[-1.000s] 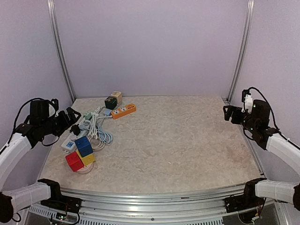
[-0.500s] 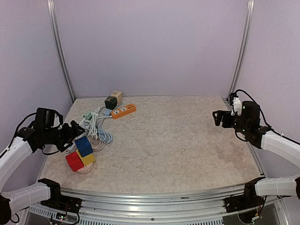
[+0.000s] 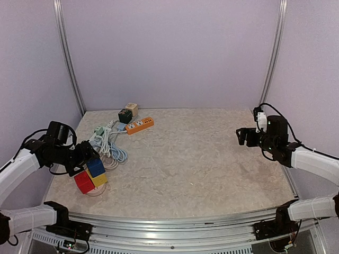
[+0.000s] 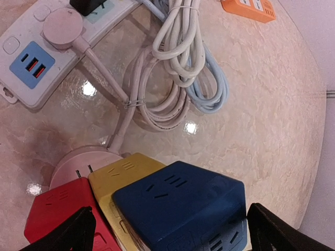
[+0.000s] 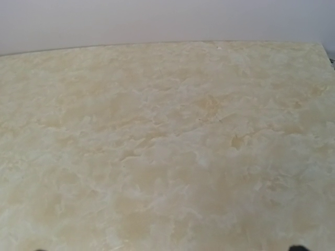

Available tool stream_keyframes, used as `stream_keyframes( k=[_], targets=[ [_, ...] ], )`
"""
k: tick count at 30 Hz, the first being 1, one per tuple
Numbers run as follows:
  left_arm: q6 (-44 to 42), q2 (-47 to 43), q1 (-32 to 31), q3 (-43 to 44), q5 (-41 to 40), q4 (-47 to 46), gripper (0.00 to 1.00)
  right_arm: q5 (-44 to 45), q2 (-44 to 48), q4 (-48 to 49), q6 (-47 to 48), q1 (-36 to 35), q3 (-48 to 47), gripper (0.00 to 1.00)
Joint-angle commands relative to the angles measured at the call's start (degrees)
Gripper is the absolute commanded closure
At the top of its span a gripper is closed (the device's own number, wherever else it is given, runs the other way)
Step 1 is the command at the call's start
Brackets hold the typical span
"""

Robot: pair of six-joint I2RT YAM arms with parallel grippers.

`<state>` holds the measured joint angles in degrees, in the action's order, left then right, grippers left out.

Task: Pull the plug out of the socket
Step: Move the socket to the center of the board.

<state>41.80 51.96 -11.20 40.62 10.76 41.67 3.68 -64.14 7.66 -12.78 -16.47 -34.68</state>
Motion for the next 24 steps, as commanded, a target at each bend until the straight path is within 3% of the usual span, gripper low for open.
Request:
stream_keyframes(
  k=[1,24],
  targets=[
    [-0.2,1.2,-1.6,2.2,-1.8,2.3,0.01,1.9,-1.0,1.0,1.4,-1.2,-1.2,0.0],
    [-1.1,8.4,-3.8,5.9,-4.8,4.0,0.01,3.8,-1.7,1.5,3.3,-2.3,1.4,0.0]
  ],
)
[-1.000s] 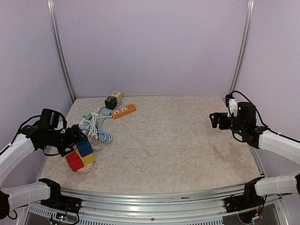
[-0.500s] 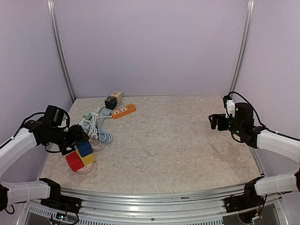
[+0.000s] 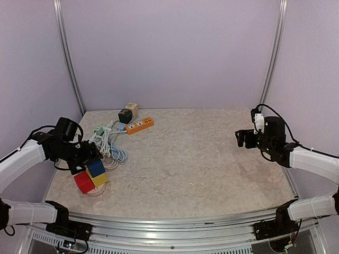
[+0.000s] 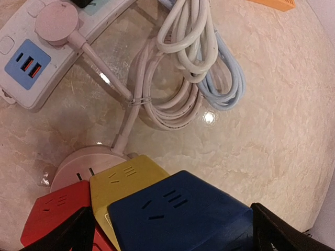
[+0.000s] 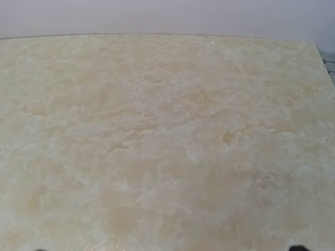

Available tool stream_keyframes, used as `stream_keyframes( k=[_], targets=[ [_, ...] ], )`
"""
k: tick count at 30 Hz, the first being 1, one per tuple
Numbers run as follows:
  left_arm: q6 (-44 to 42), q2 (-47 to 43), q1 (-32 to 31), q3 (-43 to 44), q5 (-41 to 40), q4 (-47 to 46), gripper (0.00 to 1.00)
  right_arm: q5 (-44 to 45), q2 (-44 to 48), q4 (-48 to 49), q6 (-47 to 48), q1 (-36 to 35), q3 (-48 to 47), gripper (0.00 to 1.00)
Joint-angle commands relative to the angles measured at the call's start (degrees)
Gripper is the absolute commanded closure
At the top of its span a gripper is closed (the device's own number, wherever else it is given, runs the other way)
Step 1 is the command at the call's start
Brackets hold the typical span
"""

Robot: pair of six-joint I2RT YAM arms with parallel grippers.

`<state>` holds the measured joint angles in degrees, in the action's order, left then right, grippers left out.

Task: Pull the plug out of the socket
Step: Move the socket to the center of the board.

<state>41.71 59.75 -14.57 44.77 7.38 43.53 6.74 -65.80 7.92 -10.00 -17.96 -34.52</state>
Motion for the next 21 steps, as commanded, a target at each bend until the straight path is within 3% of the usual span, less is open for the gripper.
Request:
stream_keyframes(
  k=[1,4,10,21],
  targets=[
    [-1.1,0.7,-0.5,1.7,-1.5,2.4,0.01,0.7,0.0,1.2,0.5,-0.9,1.3,0.0],
    [-1.1,1.0,-0.5,2.0,-1.9,2.8,0.02,0.9,0.3,1.3,0.5,-1.0,1.6,0.0],
    [-1.8,0.8,-0.5,2.0,-1.2,3.4,0.12,1.0,0.7,1.8,0.0,-1.0,2.0,0.0],
    [-2.7,-0.2,-0.5,2.3,2.0,3.5,0.45,1.5,2.0,1.8,-0.5,-1.2,2.4,0.0]
  ],
)
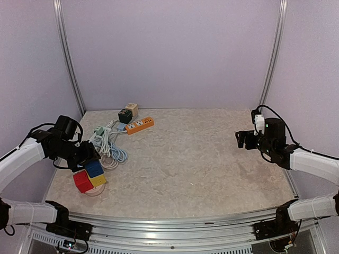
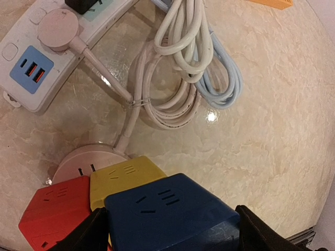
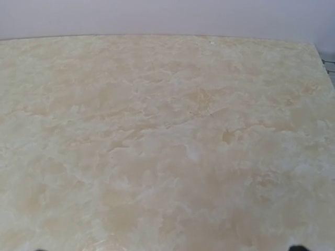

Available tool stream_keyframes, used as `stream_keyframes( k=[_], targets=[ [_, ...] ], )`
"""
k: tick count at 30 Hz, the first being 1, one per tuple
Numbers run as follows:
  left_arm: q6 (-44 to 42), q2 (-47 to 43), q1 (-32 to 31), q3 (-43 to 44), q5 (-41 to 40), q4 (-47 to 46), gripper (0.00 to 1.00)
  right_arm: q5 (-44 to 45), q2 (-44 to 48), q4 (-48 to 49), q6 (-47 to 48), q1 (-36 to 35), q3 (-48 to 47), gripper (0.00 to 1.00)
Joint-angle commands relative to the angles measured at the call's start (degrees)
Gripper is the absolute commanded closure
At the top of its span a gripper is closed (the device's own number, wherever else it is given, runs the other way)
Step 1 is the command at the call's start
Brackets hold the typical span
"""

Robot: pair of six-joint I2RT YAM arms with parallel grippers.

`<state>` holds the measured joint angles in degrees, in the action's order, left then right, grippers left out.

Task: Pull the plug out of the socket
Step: Move the socket to the center of the board.

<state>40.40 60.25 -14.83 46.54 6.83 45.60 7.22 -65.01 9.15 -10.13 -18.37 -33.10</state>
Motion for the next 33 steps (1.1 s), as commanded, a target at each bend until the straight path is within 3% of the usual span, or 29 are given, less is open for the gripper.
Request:
stream_keyframes(
  k=[1,12,23,33],
  targets=[
    [-1.6,-0.8,-0.2,0.5,3.0,1.2,0.47,1.1,1.3,0.6,-0.4,-0.8,0.9,0.0],
    [-3.6,-0.9,-4.5,1.9,8.6,-6.0,0.53,1.5,1.3,0.8,-0.5,-0.8,0.9,0.0],
    [-5.4,10.2,-13.7,9.3,6.7,-11.8,0.53,1.9,1.5,0.4,-0.5,-0.9,1.0,0.0],
    [-7.2,25.7,-19.7,19.7,9.5,-20.1,0.53,3.3,3.0,-1.1,-0.2,-1.3,0.8,0.0]
  ],
)
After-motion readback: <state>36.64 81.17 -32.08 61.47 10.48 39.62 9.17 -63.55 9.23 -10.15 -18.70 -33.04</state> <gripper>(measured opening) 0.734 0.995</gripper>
